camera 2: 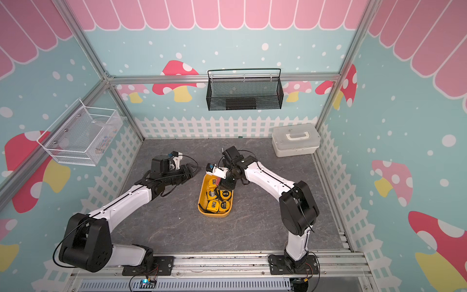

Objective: Take the tape measure out of the storage box
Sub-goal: Pick up the tape measure from the storage box.

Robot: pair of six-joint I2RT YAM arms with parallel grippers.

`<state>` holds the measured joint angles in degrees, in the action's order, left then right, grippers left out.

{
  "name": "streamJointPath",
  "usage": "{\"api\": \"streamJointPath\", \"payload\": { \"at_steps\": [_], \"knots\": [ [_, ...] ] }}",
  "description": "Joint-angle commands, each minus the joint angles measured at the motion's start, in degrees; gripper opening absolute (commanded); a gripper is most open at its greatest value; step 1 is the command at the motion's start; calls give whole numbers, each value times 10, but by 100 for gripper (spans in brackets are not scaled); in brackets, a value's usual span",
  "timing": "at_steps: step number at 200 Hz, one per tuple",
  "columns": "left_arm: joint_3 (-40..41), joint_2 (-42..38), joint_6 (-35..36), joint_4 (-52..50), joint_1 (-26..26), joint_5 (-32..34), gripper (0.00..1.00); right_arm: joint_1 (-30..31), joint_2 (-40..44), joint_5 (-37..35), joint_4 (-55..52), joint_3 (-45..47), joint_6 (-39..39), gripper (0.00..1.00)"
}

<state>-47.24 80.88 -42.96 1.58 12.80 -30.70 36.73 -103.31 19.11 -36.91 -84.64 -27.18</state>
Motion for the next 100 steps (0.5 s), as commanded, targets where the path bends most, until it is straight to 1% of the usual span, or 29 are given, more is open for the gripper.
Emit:
{"api": "streamJointPath", "payload": {
  "at_steps": [1,13,30,100],
  "knots": [
    [31,47,-116,189,-2,-123,62,-7,21,49,30,-12,31,60],
    [40,72,-153,242,-1,-143,57,-10,23,62,37,-11,37,60],
    [45,95,-175,282,5,-148,56,-13,22,67,41,-10,41,60],
    [29,123,-176,287,47,-158,56,-25,13,76,42,-9,49,60]
  ]
}}
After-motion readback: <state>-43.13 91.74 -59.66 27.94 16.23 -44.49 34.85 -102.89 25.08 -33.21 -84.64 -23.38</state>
